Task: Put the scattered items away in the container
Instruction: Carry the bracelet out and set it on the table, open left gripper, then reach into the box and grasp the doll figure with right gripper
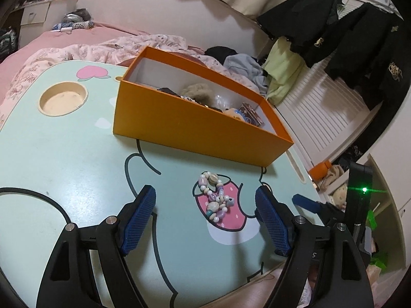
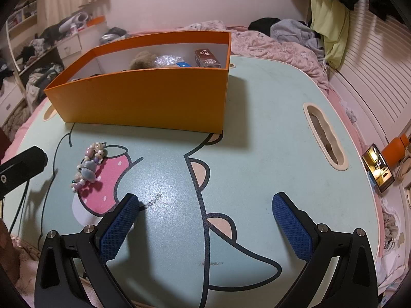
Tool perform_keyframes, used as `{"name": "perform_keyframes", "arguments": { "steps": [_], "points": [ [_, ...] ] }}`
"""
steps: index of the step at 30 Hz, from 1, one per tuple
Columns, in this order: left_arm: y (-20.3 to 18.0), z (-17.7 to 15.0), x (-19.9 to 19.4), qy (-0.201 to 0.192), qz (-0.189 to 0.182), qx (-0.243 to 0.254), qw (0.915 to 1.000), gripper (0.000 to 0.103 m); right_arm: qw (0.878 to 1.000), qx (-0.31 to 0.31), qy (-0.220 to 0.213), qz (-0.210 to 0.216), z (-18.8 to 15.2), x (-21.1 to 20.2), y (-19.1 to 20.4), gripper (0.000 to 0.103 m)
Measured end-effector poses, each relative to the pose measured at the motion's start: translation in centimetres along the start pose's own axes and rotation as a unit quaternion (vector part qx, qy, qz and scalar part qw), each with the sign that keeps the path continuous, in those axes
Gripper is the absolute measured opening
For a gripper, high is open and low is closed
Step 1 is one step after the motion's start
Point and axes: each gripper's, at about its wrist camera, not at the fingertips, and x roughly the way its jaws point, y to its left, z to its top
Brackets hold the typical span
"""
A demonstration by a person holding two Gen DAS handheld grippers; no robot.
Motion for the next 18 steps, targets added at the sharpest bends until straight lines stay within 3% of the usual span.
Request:
{"name": "perform_keyframes", "arguments": {
  "steps": [4,7,12,15,18],
  "points": [
    [0.8,-0.2,-1.2,-0.029,-0.006,-0.019,0.9994,0.080,1.000,0.001,-0.008,0.020,0.7,-0.7,0.1,0.098],
    [1.5,-0.2,-2.0,-0.048,-0.013,-0.033,0.9982,0.080,0.998,-0.018,-0.039,0.039,2.5,-3.2,0.7,0.083],
    [1.8,-0.2,-1.7,-0.044,-0.018,-0.039,0.9981,0.080,0.986,-0.035,-0.066,0.146,9.6,-6.2,3.2,0.053],
    [1.9,-0.1,-1.8,-0.048,-0.019,-0.039,0.9979,0.080,0.982,-0.046,-0.013,0.184,14.2,-3.7,5.2,0.040],
    [2.1,-0.2,-1.7,-0.047,-0.020,-0.041,0.9979,0.080,0.975,-0.021,0.074,0.207,16.9,1.2,6.7,0.031]
  ]
}}
